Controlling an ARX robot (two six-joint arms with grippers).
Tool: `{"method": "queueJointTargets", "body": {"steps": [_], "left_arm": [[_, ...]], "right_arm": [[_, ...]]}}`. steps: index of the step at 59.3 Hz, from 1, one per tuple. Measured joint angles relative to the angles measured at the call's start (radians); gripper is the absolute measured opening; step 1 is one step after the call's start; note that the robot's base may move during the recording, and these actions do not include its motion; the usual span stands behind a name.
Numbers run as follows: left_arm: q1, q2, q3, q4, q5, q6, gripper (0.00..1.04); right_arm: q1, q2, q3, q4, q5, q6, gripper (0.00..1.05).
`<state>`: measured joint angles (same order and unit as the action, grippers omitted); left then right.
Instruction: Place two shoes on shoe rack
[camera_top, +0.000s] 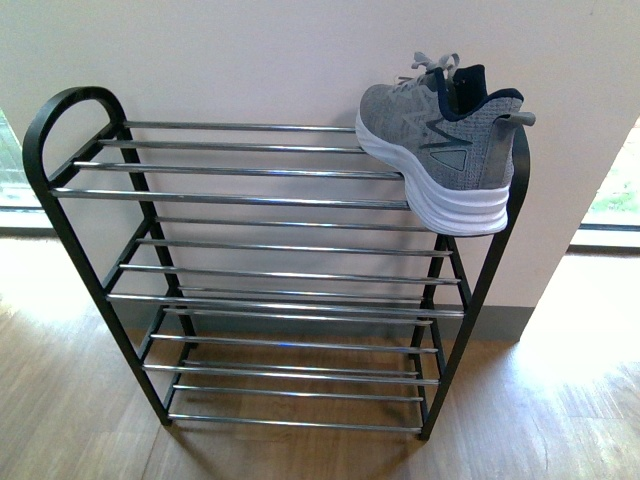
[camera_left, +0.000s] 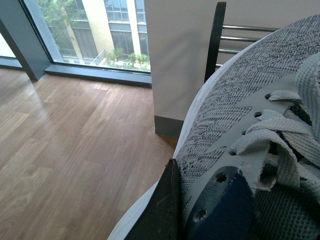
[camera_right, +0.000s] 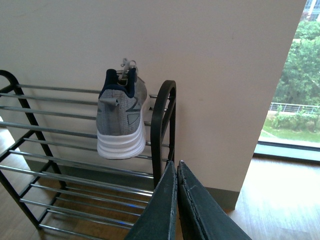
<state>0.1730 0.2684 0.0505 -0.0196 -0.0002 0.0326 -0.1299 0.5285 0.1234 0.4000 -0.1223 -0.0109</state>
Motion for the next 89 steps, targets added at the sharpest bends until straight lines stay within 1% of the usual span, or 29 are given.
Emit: {"method": "queueJointTargets", "body": {"steps": [5,7,8,10,15,37,44,63,68,70,89], "left_arm": [[0.000,0.000,0.000,0.000,0.000,0.000,0.02],[0.000,0.000,0.000,0.000,0.000,0.000,0.02],[0.000,0.000,0.000,0.000,0.000,0.000,0.02],[0.000,0.000,0.000,0.000,0.000,0.000,0.02],[0.000,0.000,0.000,0.000,0.000,0.000,0.02],[0.000,0.000,0.000,0.000,0.000,0.000,0.02],[0.000,0.000,0.000,0.000,0.000,0.000,0.02],[0.000,0.000,0.000,0.000,0.000,0.000,0.02],[0.000,0.000,0.000,0.000,0.000,0.000,0.02],[0.000,0.000,0.000,0.000,0.000,0.000,0.02],[0.000,0.000,0.000,0.000,0.000,0.000,0.02]], "right_arm": [[0.020,-0.034,-0.021,-0.015,0.020,0.000,0.02],[0.045,-0.049,-0.027,-0.025,0.056,0.000,0.02],[0.067,-0.058,-0.031,-0.030,0.091,0.001,0.02],[0.092,-0.070,-0.037,-0.036,0.111,0.001,0.02],[0.123,-0.103,-0.051,-0.053,0.112,0.001,0.02],[0.126,-0.221,-0.088,-0.133,0.122,0.001,0.02],[0.126,-0.250,-0.105,-0.123,0.124,0.003,0.02],[0.126,-0.349,-0.105,-0.219,0.123,0.003,0.02],[0.127,-0.458,-0.104,-0.362,0.122,0.003,0.02],[0.127,-0.490,-0.104,-0.386,0.123,0.003,0.02],[0.128,-0.523,-0.104,-0.396,0.123,0.003,0.02]]}}
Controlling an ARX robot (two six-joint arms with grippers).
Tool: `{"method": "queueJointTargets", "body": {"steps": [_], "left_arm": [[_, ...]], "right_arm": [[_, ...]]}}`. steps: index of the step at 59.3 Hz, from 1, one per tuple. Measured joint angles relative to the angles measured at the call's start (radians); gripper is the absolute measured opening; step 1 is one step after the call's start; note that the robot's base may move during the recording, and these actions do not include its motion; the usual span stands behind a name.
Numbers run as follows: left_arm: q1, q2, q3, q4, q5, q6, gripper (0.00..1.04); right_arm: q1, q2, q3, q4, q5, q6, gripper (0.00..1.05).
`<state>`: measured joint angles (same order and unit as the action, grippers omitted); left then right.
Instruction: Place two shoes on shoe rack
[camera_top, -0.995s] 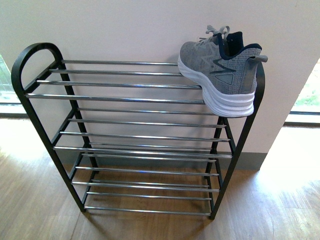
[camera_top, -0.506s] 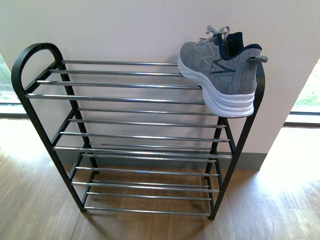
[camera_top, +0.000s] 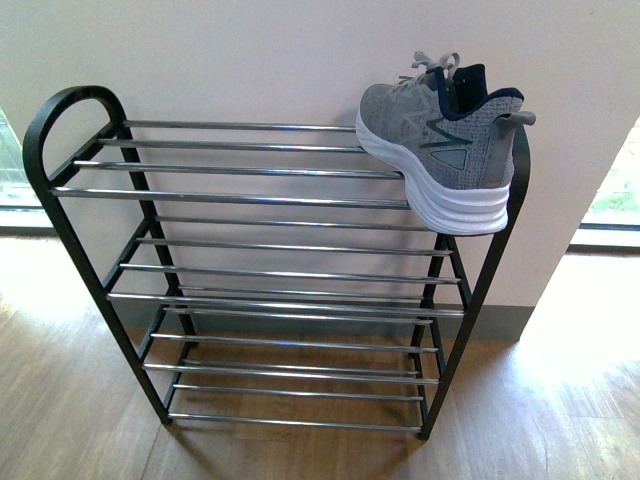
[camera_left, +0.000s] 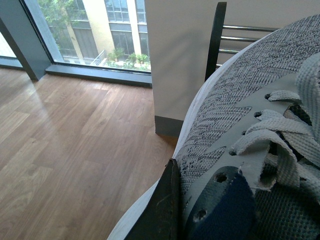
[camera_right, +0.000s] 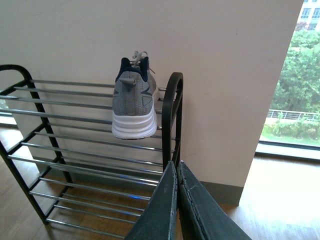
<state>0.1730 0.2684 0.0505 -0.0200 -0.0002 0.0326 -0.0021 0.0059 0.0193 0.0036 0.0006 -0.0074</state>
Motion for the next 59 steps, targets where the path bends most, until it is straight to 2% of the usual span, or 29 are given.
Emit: {"method": "queueJointTargets", "body": {"steps": [21,33,39,44,54,59], "left_arm": [[0.000,0.000,0.000,0.000,0.000,0.000,0.02],[0.000,0.007,0.005,-0.016,0.007,-0.008,0.02],[-0.013,0.066,0.049,-0.096,0.037,-0.107,0.02],[-0.068,0.164,0.067,-0.048,0.021,-0.201,0.02],[-0.223,0.545,0.193,0.187,-0.042,-0.412,0.02],[-0.328,0.826,0.341,0.320,-0.068,-0.539,0.02]], "right_arm": [[0.000,0.000,0.000,0.000,0.000,-0.001,0.02],[0.000,0.000,0.000,0.000,0.000,0.000,0.35],[0.000,0.000,0.000,0.000,0.000,0.000,0.55],[0.000,0.000,0.000,0.000,0.000,0.000,0.69],[0.000,0.000,0.000,0.000,0.000,0.000,0.96],[0.000,0.000,0.000,0.000,0.000,0.000,0.95]]}}
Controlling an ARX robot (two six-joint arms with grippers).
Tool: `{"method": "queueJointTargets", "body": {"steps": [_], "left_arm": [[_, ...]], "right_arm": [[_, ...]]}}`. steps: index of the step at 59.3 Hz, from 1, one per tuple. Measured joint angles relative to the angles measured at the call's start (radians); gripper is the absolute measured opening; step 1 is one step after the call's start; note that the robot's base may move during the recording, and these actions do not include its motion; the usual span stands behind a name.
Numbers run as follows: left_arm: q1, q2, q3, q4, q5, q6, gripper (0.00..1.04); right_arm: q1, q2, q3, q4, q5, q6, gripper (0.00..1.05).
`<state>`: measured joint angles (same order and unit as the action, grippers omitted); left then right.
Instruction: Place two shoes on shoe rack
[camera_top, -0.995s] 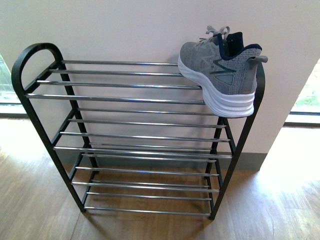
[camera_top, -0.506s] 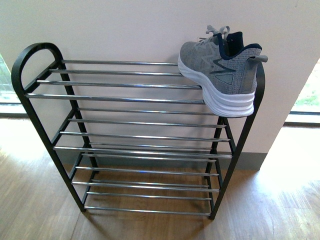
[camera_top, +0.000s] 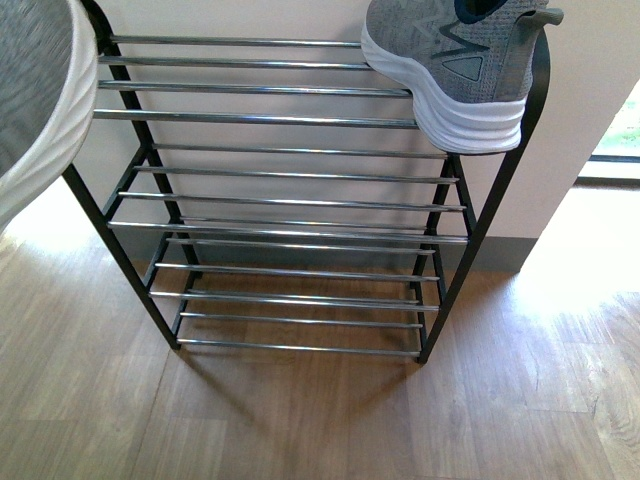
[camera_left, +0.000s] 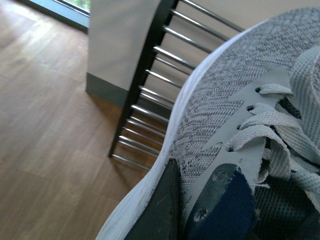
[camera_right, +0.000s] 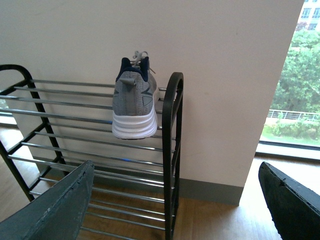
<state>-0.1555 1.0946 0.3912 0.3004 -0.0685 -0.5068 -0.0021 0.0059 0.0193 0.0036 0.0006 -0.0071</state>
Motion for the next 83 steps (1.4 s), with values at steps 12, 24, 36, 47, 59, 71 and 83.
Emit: {"method": "queueJointTargets", "body": {"steps": [12,24,36,47,59,71,83], "left_arm": [[-0.104,0.435,0.316,0.037,-0.023,-0.221,0.02],[-0.183,0.752,0.665,-0.134,-0.056,-0.382,0.02],[-0.254,0.898,0.953,-0.274,-0.059,-0.471,0.02],[-0.298,0.997,1.164,-0.395,-0.058,-0.476,0.02],[-0.325,1.146,1.368,-0.486,-0.051,-0.531,0.02],[-0.347,1.234,1.502,-0.507,-0.015,-0.556,0.02],[-0.358,1.235,1.513,-0.524,-0.011,-0.535,0.02]], "right_arm": [[0.000,0.000,0.000,0.000,0.000,0.000,0.95],[0.000,0.000,0.000,0.000,0.000,0.000,0.95],[0.000,0.000,0.000,0.000,0.000,0.000,0.95],[0.000,0.000,0.000,0.000,0.000,0.000,0.95],[0.000,0.000,0.000,0.000,0.000,0.000,0.95],[0.000,0.000,0.000,0.000,0.000,0.000,0.95],[0.000,0.000,0.000,0.000,0.000,0.000,0.95]]}}
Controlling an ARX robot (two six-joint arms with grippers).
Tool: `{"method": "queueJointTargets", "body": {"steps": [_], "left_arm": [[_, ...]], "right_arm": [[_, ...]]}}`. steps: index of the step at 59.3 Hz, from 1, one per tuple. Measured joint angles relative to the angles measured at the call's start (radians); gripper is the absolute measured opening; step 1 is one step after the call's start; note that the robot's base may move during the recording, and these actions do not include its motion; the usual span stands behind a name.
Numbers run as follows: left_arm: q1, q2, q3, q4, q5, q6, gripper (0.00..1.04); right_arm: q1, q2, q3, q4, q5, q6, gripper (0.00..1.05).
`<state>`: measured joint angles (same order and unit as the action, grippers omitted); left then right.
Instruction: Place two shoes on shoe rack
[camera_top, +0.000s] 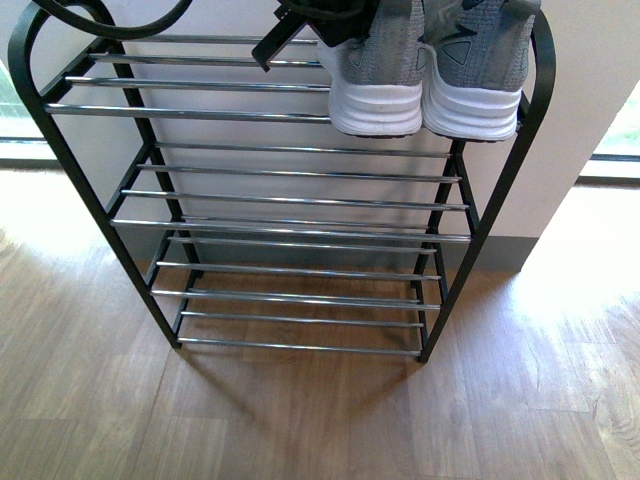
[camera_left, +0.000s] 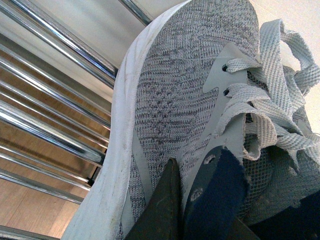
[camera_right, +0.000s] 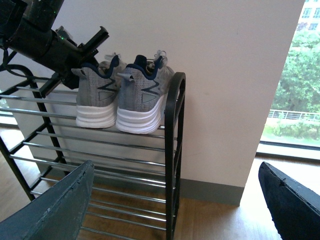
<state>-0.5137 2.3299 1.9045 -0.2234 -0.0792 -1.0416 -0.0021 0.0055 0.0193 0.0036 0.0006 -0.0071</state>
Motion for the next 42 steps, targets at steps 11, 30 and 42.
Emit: {"method": "queueJointTargets", "body": {"steps": [11,30,42], "left_arm": [[0.000,0.000,0.003,0.002,0.024,0.013,0.30],[-0.005,-0.201,-0.222,0.105,0.176,-0.006,0.89],[-0.012,-0.403,-0.408,0.097,0.181,0.028,0.95]], "right_arm": [[0.000,0.000,0.000,0.000,0.000,0.000,0.95],[0.000,0.000,0.000,0.000,0.000,0.000,0.95],[0.000,0.000,0.000,0.000,0.000,0.000,0.95]]}}
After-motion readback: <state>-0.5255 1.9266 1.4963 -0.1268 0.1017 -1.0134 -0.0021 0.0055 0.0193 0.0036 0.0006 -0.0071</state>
